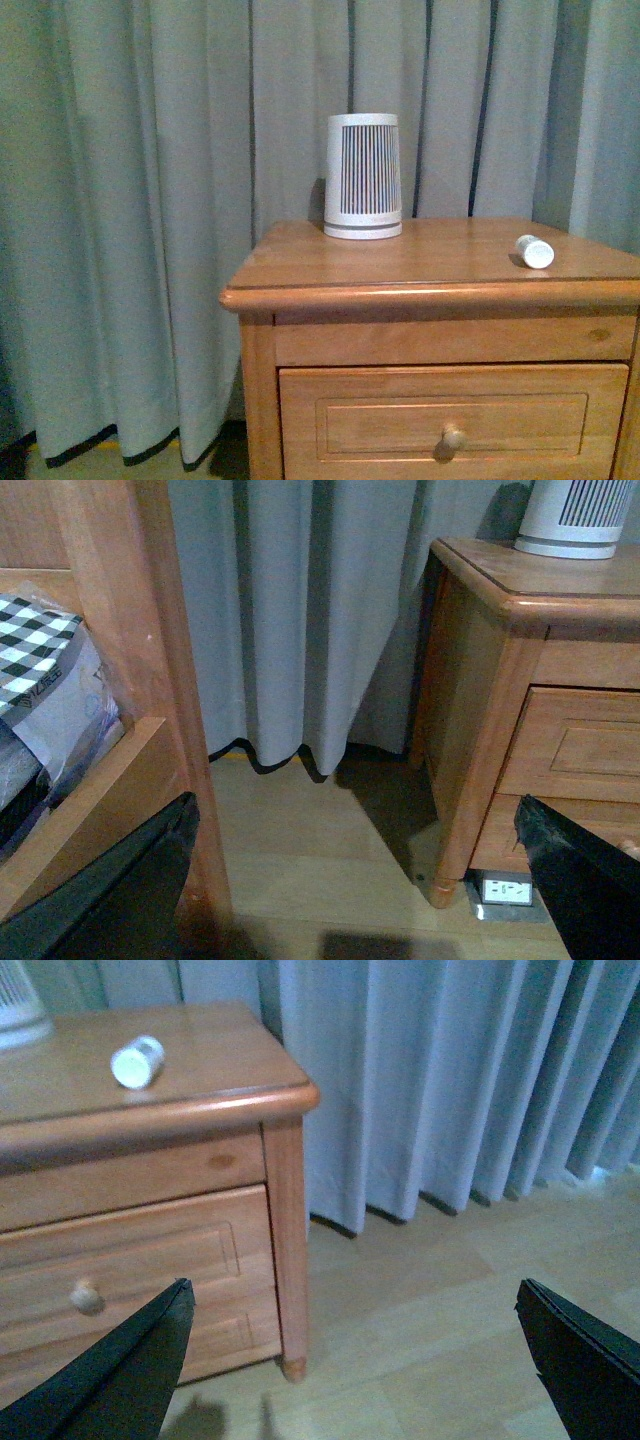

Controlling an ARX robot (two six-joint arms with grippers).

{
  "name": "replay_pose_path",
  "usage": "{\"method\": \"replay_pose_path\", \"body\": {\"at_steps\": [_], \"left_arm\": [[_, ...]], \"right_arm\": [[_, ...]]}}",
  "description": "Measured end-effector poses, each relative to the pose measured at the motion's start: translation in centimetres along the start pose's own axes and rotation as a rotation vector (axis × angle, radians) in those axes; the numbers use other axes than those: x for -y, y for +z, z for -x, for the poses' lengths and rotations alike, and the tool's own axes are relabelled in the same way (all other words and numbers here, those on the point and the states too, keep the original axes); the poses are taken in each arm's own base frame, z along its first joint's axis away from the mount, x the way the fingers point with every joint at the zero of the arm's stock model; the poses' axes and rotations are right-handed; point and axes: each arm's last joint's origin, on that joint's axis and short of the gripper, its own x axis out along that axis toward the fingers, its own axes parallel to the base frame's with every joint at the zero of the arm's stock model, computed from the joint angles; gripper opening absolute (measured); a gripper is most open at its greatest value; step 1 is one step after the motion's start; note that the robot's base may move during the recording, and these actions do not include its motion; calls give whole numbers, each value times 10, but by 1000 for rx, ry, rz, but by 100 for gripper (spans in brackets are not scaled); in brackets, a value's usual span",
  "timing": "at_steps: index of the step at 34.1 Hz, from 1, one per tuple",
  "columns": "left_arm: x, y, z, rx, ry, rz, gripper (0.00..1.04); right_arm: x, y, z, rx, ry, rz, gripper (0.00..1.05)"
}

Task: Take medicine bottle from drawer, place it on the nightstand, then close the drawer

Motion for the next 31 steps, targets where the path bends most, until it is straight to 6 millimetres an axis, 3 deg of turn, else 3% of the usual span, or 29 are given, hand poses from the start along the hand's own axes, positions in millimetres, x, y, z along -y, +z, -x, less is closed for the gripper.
{"method": "replay_pose_path", "body": {"at_steps": [4, 12, 17, 31], "left_arm": [[0, 0, 0, 0, 0, 0, 98], [0, 0, 0, 0, 0, 0, 98], [0, 0, 0, 0, 0, 0, 98], [0, 0, 0, 0, 0, 0, 98]], "right_arm": [[11, -7, 37, 131, 20, -8, 98], [15, -29, 42, 174, 53, 8, 97], [21, -34, 39, 89, 365, 61, 69], [22, -48, 38, 98, 394, 59, 2]]}}
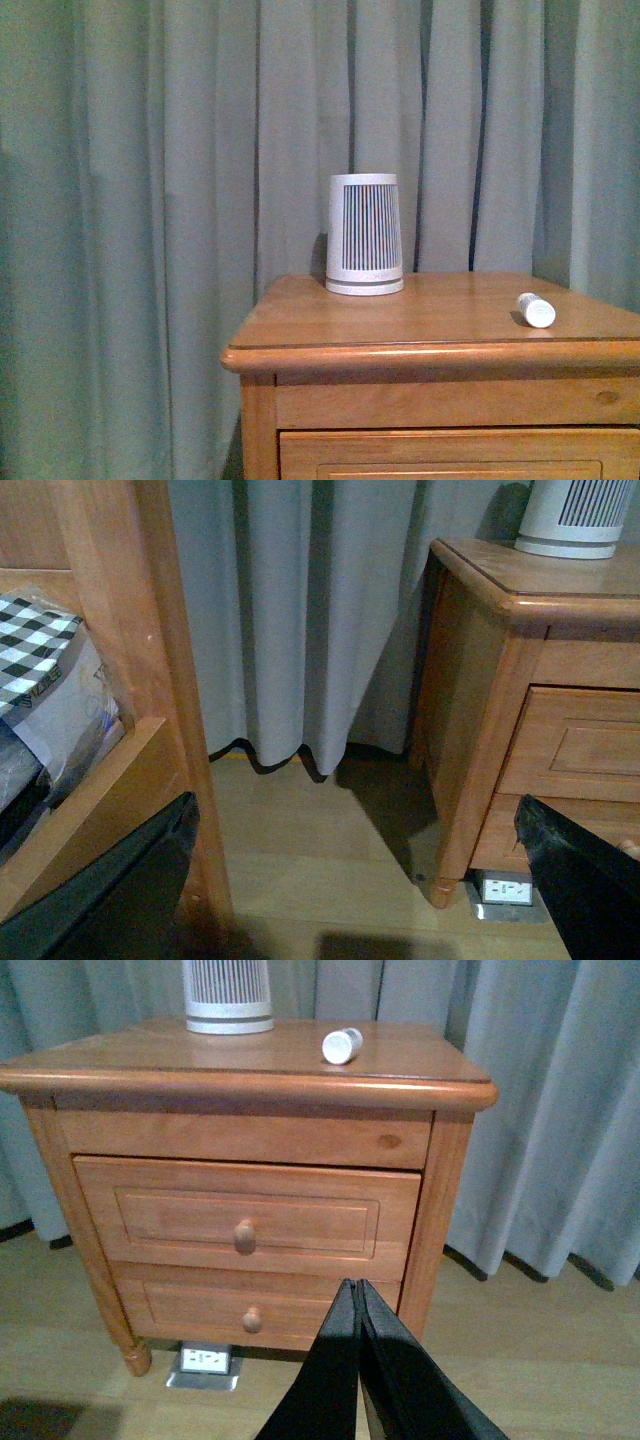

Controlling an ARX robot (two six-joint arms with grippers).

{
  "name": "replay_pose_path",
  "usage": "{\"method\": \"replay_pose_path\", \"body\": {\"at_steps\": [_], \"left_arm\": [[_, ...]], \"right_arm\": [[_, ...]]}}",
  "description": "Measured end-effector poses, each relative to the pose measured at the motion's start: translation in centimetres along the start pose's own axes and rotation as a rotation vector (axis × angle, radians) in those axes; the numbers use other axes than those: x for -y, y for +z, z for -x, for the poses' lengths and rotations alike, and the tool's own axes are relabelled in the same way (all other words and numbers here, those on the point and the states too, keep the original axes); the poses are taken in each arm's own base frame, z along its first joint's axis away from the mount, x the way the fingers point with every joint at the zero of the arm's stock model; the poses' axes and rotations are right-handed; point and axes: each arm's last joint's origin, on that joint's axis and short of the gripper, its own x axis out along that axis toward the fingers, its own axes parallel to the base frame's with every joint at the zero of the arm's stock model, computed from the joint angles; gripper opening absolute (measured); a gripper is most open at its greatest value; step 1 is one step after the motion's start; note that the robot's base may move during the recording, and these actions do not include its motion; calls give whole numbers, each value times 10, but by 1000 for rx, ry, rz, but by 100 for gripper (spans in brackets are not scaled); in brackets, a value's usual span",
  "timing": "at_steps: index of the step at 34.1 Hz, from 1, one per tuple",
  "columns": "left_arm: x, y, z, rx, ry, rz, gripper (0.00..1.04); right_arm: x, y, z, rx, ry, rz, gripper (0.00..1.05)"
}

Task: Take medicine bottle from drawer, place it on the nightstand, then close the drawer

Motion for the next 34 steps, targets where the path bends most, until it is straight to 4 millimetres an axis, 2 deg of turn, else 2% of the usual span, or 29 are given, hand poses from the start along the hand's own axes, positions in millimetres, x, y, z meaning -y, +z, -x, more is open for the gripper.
{"method": "replay_pose_path", "body": {"at_steps": [12, 22, 25, 34], "left_arm": [[0, 0, 0, 0, 0, 0, 98], [0, 0, 0, 0, 0, 0, 98], [0, 0, 0, 0, 0, 0, 98], [0, 0, 0, 0, 0, 0, 98]], "right_arm": [[0, -1, 0, 4, 0, -1, 4], [0, -1, 0, 4, 0, -2, 48], [0, -1, 0, 4, 0, -2, 65], [0, -1, 0, 4, 0, -2, 99]]}}
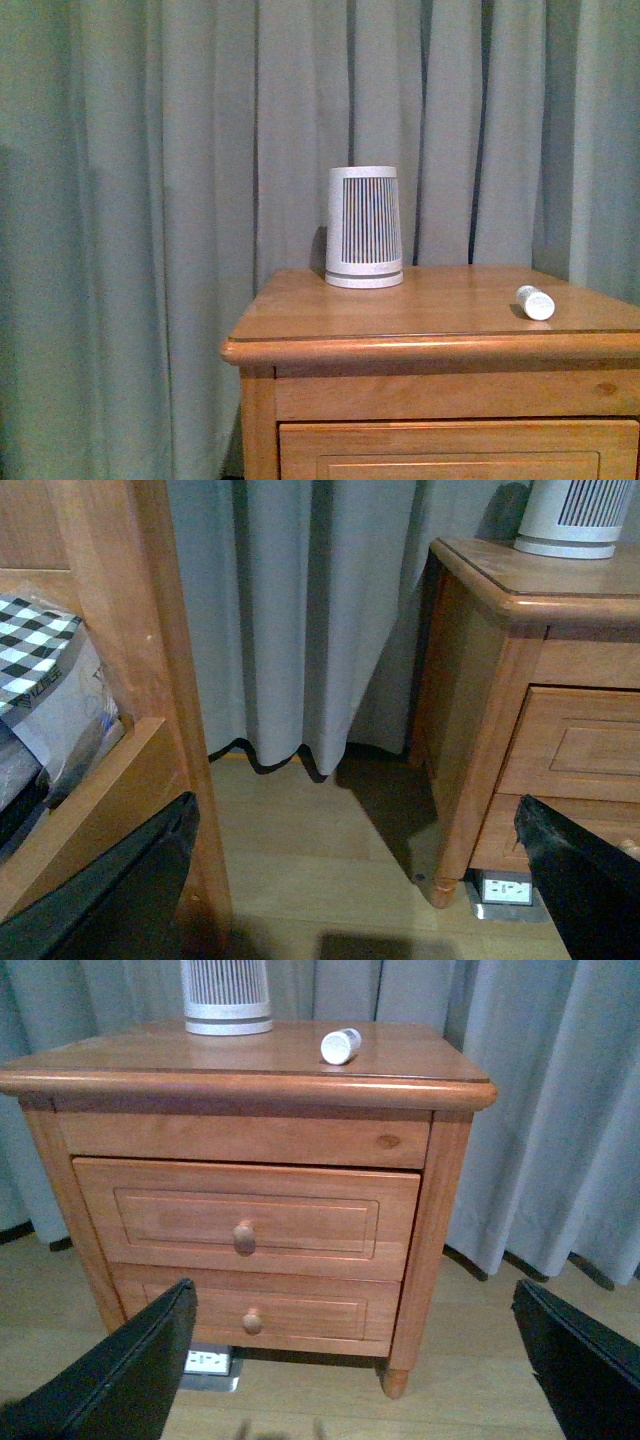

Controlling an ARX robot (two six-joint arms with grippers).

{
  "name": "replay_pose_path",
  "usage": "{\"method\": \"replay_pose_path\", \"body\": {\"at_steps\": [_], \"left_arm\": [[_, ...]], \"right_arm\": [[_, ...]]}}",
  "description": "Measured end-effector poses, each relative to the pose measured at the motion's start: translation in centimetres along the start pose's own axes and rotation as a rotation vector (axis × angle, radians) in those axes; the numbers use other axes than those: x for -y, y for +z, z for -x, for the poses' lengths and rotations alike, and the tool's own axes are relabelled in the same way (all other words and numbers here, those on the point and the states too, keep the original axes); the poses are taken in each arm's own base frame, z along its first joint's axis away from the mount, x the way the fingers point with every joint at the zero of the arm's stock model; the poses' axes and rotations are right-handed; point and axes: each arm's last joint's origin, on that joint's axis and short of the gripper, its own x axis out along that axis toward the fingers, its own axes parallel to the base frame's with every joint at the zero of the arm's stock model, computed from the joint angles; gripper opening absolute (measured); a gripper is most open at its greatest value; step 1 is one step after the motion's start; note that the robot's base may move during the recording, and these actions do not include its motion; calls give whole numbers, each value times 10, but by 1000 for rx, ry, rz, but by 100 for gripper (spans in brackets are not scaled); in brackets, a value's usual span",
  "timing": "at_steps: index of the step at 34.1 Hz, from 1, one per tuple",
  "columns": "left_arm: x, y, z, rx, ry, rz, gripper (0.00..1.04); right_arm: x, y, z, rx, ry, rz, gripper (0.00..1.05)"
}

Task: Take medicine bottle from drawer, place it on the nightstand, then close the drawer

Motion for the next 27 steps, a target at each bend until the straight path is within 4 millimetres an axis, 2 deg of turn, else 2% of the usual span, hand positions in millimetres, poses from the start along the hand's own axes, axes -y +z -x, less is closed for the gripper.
{"method": "replay_pose_path", "body": {"at_steps": [27], "left_arm": [[0, 0, 0, 0, 0, 0, 98]], "right_arm": [[0, 0, 0, 0, 0, 0, 98]]}}
